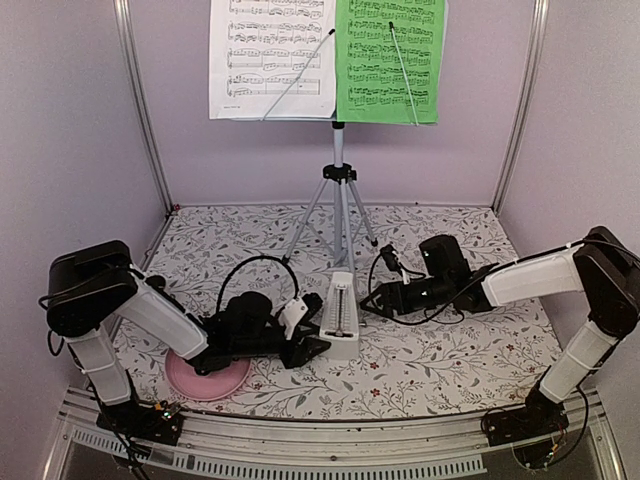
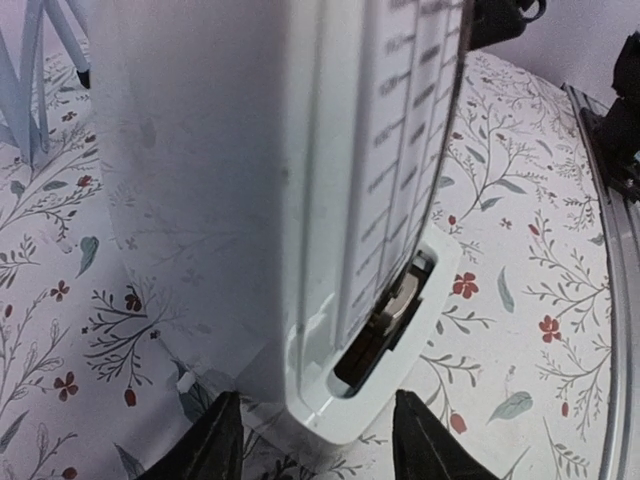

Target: Set up the instrument practice props

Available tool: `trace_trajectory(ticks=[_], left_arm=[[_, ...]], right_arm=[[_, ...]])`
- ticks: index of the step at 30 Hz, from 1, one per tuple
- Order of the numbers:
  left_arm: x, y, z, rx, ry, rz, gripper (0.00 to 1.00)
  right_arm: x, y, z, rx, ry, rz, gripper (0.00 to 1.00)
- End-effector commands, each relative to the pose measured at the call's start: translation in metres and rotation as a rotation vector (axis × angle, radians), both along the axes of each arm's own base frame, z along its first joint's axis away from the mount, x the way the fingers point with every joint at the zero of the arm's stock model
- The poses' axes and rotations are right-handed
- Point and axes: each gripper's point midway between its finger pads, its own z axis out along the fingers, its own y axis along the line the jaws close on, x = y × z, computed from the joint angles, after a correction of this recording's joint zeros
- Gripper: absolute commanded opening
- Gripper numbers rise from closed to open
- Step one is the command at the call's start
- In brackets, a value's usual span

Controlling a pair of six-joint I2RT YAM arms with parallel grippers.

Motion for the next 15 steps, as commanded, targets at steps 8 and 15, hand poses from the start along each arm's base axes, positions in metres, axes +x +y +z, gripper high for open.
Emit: trace_trajectory(ticks=[8,15], left_arm=[[-0.003,-0.005,0.032,-0.12,-0.027,0.01,0.61],[-0.005,-0.003,0.035,-0.121,-0.033,0.007,0.63]], right_arm=[[-0.037,0.005,0.071,0.116,-0.152,0.016,0.99],[-0.037,0.026,0.078,0.04,-0.154,-0.044,0.99]])
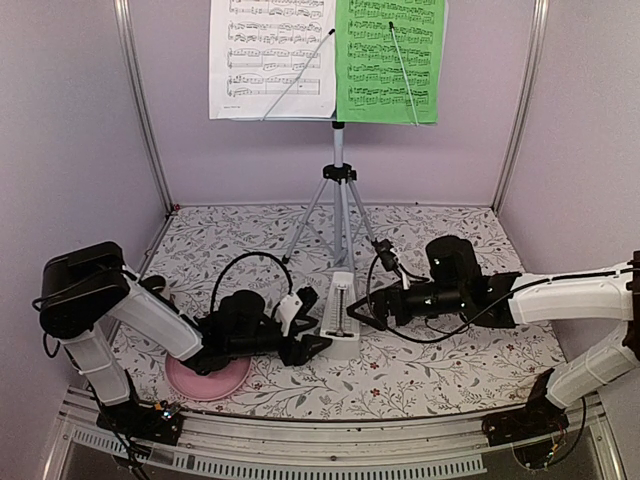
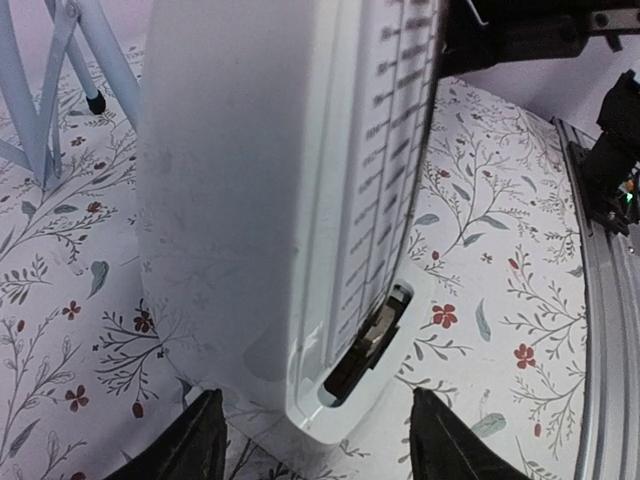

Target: Set up the instrument practice props

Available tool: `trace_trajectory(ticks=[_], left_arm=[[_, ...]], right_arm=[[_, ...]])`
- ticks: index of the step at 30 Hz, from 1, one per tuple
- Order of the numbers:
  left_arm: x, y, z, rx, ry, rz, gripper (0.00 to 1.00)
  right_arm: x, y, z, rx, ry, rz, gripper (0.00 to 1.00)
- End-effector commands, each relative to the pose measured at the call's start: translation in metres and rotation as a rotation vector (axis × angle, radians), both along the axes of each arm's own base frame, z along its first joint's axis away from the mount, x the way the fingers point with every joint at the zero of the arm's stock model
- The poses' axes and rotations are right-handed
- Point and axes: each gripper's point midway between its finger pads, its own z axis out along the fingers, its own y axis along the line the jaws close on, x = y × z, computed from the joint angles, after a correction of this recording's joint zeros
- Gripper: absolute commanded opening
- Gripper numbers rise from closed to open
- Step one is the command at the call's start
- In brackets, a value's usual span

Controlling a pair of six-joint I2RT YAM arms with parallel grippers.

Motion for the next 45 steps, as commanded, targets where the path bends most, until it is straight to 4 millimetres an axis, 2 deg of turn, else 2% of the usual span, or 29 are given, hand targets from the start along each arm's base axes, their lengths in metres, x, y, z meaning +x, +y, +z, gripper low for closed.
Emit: trace_trajectory(ticks=[1,9,14,21,29,32,34,39,45], left_arm=[[-0.004,-0.003,0.015,-0.04,-0.032,-0.007,0.63],[-0.004,-0.004,0.019,-0.052,-0.037,-0.008,0.63],[-0.004,-0.002,0.019,-0.051,-0.039,-0.005,0.63],[-0.004,-0.001,0.018,-0.043,-0.045,-0.005,0.63],[-0.004,-0.004,0.017,-0.041,-0.044,-0.014,0.63],[-0.003,-0.003,0.017,-0.037,-0.047,-0.012,0.63],[-0.004,-0.003,0.017,-0.037,-0.048,-0.012,0.63],[-0.005,-0.003,0.015,-0.036,-0.044,-0.015,0.63],[-0.004,-0.003,0.018,-0.04,-0.047,-0.012,0.64]], right_arm=[[0.017,0.007,0.001,-0.077,0.0,-0.115,0.99],[0.022,0.02,-0.002,-0.131,-0.02,-0.205,0.99],[0.026,0.02,-0.008,-0.151,-0.013,-0.24,0.91],[0.018,0.007,-0.01,-0.162,-0.014,-0.24,0.78],[0.011,0.004,-0.015,-0.167,-0.012,-0.21,0.6],[0.009,0.005,-0.015,-0.16,-0.012,-0.201,0.58],[0.008,0.006,-0.013,-0.155,-0.015,-0.189,0.6],[-0.004,0.017,-0.006,-0.125,-0.035,-0.118,0.79],[-0.006,0.025,-0.005,-0.12,-0.057,-0.104,0.89]])
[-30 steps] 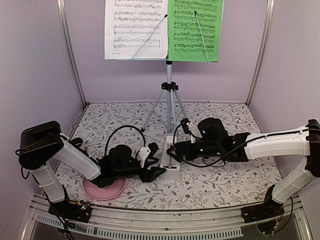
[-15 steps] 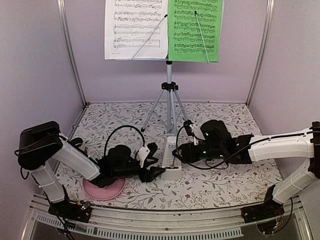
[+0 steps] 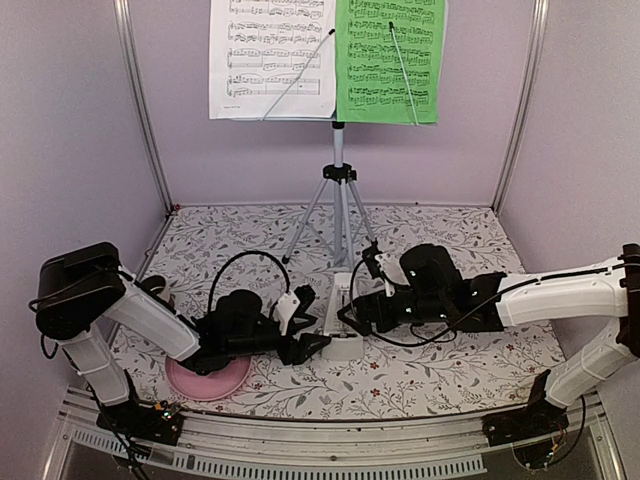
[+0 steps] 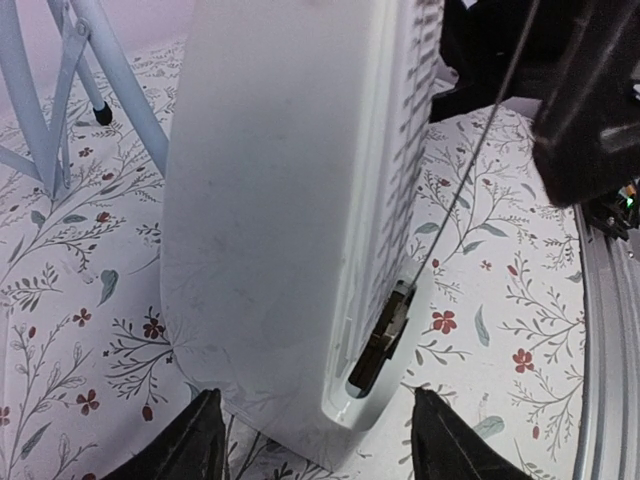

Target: Set up the instrument practice props

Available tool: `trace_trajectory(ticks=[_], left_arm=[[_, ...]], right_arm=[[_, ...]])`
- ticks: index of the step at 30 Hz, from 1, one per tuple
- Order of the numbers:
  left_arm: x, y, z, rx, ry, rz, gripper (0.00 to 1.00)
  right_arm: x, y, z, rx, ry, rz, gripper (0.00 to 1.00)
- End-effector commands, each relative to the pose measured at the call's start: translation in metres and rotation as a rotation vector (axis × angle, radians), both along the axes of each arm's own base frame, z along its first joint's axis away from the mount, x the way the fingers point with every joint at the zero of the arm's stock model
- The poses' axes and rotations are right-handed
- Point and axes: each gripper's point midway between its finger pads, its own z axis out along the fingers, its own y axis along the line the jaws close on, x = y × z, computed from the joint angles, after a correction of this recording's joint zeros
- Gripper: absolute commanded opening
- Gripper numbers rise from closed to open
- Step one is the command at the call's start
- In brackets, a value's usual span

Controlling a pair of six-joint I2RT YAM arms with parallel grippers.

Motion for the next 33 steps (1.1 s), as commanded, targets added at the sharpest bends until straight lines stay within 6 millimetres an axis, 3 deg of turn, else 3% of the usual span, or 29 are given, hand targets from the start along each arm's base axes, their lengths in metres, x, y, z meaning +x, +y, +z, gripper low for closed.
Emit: trace_trajectory(ticks=[1,6,10,15,24,33], left_arm=[[-0.004,-0.005,0.01,-0.024,-0.027,-0.015,0.65],[-0.002,-0.002,0.011,-0.028,-0.025,0.007,0.72],[0.0,0.003,0.01,-0.025,-0.03,0.032,0.8],[0.002,0.009,0.015,-0.032,-0.043,0.059,0.9],[0.004,0.013,0.018,-0.035,-0.046,0.078,0.92],[0.005,0.009,0.02,-0.034,-0.052,0.071,0.92]], right_arm=[[-0.002,0.01,0.013,0.036,-0.042,0.021,0.91],[0.0,0.023,0.015,0.012,-0.069,-0.008,0.99],[0.0,0.026,0.012,-0.01,-0.072,-0.042,0.99],[0.004,0.012,0.013,-0.027,-0.077,-0.102,0.95],[0.01,-0.017,0.018,-0.058,-0.107,-0.196,0.87],[0.005,-0.061,0.002,-0.094,-0.068,-0.269,0.86]])
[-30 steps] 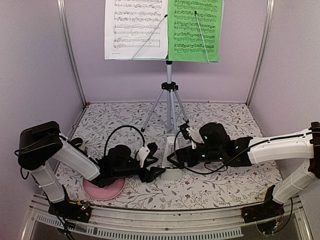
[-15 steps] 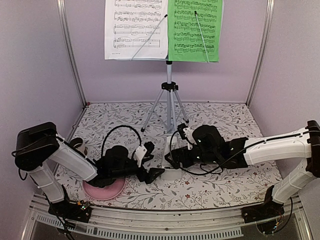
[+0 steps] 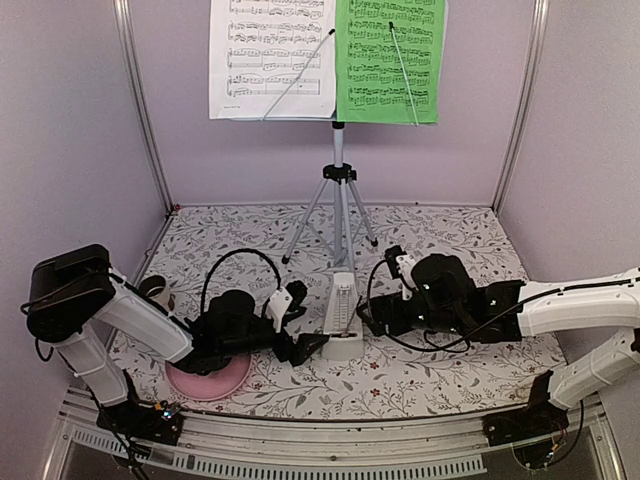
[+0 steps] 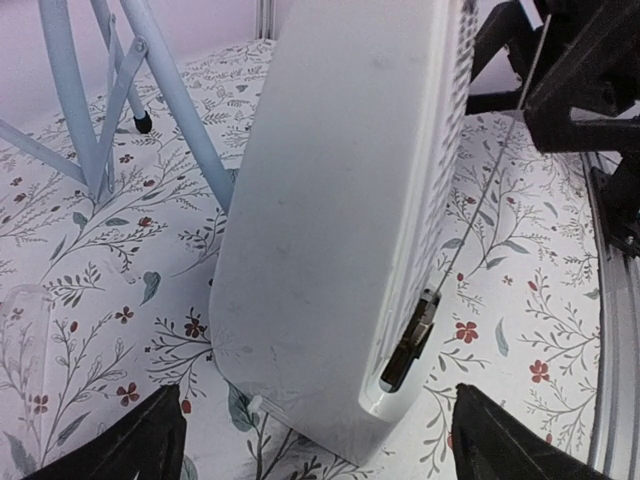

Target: Set up the instrument practice props

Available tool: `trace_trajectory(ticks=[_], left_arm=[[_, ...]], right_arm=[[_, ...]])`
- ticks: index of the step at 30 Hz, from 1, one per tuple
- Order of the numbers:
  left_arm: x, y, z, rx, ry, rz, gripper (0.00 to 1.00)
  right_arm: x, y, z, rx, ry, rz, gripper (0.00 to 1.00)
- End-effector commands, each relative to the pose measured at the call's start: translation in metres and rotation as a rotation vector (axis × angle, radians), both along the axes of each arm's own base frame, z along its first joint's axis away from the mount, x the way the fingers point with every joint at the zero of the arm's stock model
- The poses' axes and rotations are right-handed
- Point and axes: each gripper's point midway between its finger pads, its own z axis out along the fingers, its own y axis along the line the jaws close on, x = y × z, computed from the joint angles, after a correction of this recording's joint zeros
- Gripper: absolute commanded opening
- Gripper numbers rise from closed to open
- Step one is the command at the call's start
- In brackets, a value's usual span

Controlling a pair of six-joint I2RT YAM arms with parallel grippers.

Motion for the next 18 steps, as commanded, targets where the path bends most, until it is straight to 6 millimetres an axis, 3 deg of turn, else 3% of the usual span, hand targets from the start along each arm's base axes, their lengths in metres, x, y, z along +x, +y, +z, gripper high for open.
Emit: trace_trajectory(ticks=[1,7,9,14,18], left_arm=[[-0.003,-0.005,0.01,-0.022,-0.019,-0.01,0.92],[-0.001,-0.004,0.012,-0.018,-0.021,-0.003,0.93],[-0.001,-0.003,0.012,-0.015,-0.021,0.003,0.93],[0.001,-0.002,0.011,-0.011,-0.02,0.008,0.93],[0.001,-0.004,0.012,-0.013,-0.02,0.005,0.93]], right_arm=[[-0.001,-0.033,-0.01,-0.026,0.022,-0.074,0.86],[0.012,-0.08,-0.028,-0.028,0.065,-0.169,0.86],[0.015,-0.086,-0.025,0.002,0.062,-0.166,0.86],[0.009,-0.064,-0.002,0.07,0.003,-0.025,0.95],[-0.002,-0.034,0.012,0.104,-0.02,0.059,1.0]])
